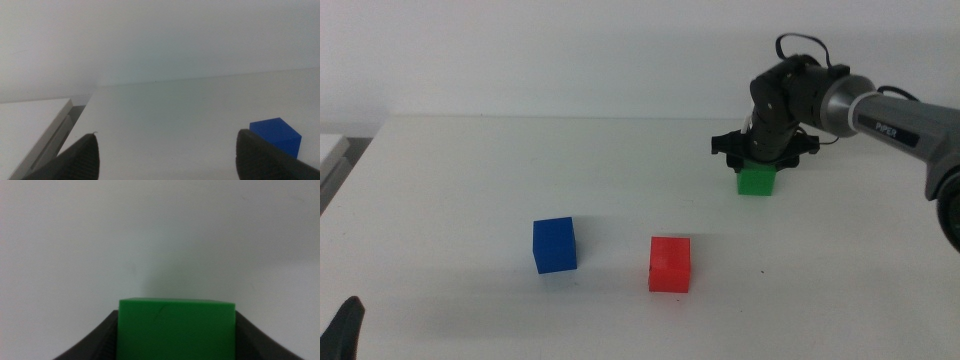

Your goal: Stack red cubes first, then green, then blue cubes in a specific spot.

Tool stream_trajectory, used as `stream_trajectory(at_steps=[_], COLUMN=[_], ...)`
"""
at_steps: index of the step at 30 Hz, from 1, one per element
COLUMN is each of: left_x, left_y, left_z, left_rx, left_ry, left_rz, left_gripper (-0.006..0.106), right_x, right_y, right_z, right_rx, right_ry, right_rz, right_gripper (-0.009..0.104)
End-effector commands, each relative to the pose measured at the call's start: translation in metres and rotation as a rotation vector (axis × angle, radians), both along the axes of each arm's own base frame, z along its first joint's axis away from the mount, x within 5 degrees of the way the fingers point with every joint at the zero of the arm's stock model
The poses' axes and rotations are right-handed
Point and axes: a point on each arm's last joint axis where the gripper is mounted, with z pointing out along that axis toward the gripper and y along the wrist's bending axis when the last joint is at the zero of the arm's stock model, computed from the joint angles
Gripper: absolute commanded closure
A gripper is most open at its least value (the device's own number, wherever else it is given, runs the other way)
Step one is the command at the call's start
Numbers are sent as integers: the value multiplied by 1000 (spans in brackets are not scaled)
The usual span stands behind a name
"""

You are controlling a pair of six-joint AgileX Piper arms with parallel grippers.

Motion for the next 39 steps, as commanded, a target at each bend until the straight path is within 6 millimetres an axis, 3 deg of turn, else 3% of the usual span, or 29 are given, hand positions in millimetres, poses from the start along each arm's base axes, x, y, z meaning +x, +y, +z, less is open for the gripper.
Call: stream_trajectory(at_steps=[1, 5, 8, 12, 15, 22, 39], left_x=[0, 0, 0, 0, 0, 0, 0], left_y=[0, 0, 0, 0, 0, 0, 0], left_z=[2, 2, 2, 2, 2, 2, 2], left_rx=[-3, -3, -3, -7, -4, -4, -4], left_ry=[-19, -19, -19, -18, -18, -18, -18], left_rz=[0, 0, 0, 0, 0, 0, 0], left_gripper=[7, 7, 7, 7, 7, 7, 7], right_x=[-13, -59, -103, -152, -171, -178, -175], right_y=[6, 34, 61, 87, 101, 123, 129], right_z=[37, 89, 111, 108, 93, 68, 38], right_rx=[-29, -62, -40, 52, 65, 74, 13], right_ry=[-14, -50, -116, -154, -132, -121, -79], right_rz=[6, 43, 90, 79, 87, 72, 64], right_gripper=[97, 96, 96, 96, 96, 96, 96])
